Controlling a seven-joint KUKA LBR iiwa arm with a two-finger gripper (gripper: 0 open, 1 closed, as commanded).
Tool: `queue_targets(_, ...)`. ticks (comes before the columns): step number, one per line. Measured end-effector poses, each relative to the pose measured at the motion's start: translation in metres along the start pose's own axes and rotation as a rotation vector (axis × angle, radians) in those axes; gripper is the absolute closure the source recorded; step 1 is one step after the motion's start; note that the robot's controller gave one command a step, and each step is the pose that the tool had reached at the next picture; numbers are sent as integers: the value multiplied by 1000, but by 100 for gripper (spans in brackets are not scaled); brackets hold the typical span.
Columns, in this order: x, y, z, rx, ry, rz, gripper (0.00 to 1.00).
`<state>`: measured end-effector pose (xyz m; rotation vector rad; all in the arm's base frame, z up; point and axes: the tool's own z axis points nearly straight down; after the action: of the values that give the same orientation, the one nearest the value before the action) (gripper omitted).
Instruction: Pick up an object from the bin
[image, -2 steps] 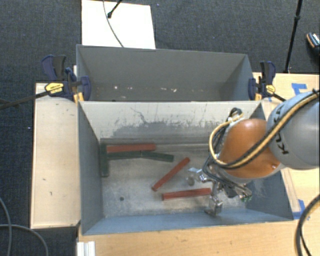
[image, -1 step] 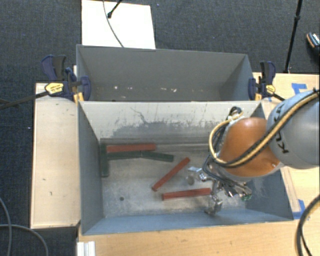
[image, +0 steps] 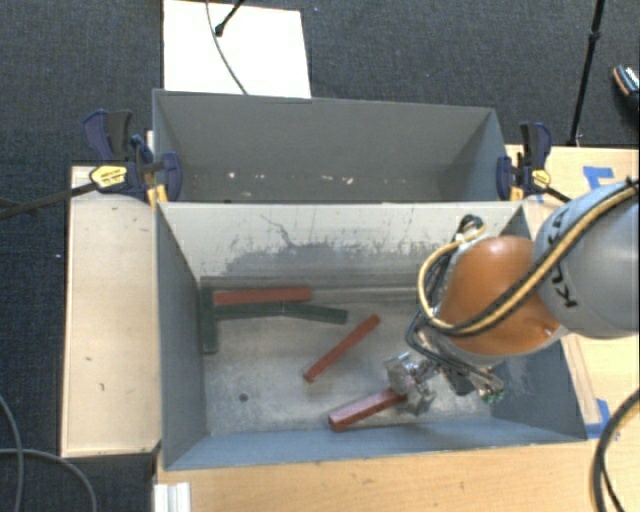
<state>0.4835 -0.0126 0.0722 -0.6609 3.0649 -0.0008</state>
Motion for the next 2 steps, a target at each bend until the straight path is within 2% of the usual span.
queue_targets(2, -2, -1, -14, 0, -1, -5, 100)
